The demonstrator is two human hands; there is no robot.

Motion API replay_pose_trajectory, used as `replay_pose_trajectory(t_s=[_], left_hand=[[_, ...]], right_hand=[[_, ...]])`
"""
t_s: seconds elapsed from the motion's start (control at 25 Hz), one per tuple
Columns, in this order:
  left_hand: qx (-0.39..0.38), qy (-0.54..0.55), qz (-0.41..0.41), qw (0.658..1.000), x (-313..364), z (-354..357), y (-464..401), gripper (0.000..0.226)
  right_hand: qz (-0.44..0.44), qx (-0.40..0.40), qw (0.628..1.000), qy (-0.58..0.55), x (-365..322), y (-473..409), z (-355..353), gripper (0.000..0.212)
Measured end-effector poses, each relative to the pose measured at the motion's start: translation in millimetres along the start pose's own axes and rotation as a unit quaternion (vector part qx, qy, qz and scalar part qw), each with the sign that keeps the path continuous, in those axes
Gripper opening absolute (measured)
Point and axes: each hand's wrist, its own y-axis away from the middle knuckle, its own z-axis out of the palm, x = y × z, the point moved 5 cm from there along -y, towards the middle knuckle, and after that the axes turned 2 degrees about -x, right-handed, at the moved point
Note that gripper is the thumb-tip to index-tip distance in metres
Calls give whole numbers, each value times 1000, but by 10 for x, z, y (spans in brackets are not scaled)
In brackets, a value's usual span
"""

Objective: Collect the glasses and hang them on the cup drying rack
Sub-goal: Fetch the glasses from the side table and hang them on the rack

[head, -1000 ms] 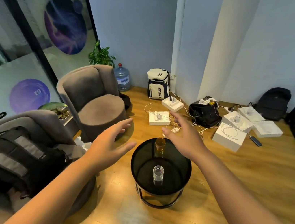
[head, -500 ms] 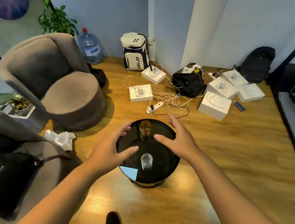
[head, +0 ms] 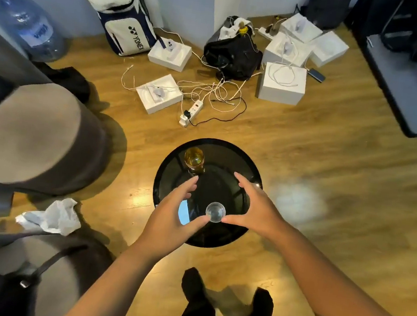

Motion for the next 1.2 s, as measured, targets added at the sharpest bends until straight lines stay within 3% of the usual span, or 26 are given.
replay_pose_trajectory(t_s=[0.36, 0.84, 1.04, 1.2], left_hand=[[-88, 14, -29, 996, -1085, 688, -580, 96], [-153, 17, -56, 987, -2038, 1650, -1136, 115], [-172, 33, -68, 982, -2244, 2010, -1274, 126], [-173, 27, -73, 982, -2249, 2177, -1373, 131]], right_hand=[[98, 12, 995, -9, 1153, -542, 977, 122], [129, 59, 990, -23, 2071, -1178, 1865, 119], [131, 91, 986, -55, 2241, -1383, 2017, 109], [121, 118, 982, -79, 2239, -1499, 2106, 86]])
